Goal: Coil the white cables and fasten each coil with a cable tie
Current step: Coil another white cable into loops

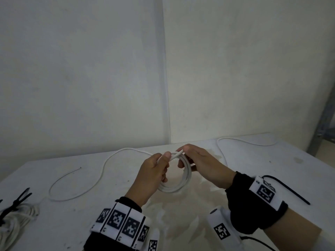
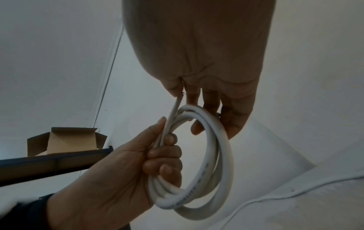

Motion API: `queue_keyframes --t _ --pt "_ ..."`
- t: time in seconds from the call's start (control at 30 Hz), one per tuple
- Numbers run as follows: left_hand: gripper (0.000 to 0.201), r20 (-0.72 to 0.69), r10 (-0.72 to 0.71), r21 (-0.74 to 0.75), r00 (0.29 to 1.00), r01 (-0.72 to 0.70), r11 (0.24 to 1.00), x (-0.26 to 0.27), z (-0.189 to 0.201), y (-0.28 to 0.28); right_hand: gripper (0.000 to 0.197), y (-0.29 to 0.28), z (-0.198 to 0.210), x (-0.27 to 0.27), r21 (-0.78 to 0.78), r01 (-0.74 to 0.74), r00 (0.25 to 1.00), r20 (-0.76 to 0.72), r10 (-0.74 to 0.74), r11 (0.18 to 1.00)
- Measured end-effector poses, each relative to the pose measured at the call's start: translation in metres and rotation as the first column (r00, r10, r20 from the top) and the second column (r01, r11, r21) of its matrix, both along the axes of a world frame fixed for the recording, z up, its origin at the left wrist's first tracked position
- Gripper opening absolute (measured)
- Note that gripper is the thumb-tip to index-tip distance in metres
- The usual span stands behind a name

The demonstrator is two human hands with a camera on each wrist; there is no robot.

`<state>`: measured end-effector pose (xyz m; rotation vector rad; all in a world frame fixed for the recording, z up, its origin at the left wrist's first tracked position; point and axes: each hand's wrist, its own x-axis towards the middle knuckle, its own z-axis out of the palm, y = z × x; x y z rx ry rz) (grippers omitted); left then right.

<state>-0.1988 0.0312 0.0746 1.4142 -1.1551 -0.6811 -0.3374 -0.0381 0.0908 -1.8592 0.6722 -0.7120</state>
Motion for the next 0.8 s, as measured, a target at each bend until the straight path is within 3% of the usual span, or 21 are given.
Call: queue_keyframes --t 0.17,0.4,0.5,0.6,0.7,0.8 --pt "0.03 -0.059 -0.031 -0.019 0.998 0.03 0.999 -0.008 0.0 -0.004 0.031 -0.006 -0.002 -0.012 0.135 0.047 0.994 0.095 -0.06 0.99" --pt "0.028 -0.311 -0.095 -0.088 0.946 0.071 0.994 -0.03 0.0 -0.015 0.025 -0.008 0.002 -0.016 0.283 0.122 0.955 0.227 -0.19 0.951" --pt "0.027 -0.281 -0.118 -0.114 0.953 0.089 0.99 -0.034 0.001 -0.017 0.03 -0.007 0.004 -0.02 0.381 0.099 0.977 0.138 -0.163 0.919" --pt "0.03 -0.27 -0.114 -0.073 0.956 0.098 0.993 -0.034 0.001 -0.02 0.028 -0.007 0.006 -0.022 0.438 0.096 0.957 0.205 -0.204 0.894" --pt "0.027 -0.202 -0.112 0.013 0.973 0.117 0.993 -0.03 0.002 -0.023 0.024 -0.01 0.001 -0.024 0.363 0.149 0.953 0.197 -0.232 0.92" --pt "0.011 -0.114 -0.116 0.019 0.987 0.119 0.993 -0.033 -0.004 -0.023 0.02 -0.01 -0.005 -0.028 0.301 0.176 0.962 0.147 -0.228 0.937"
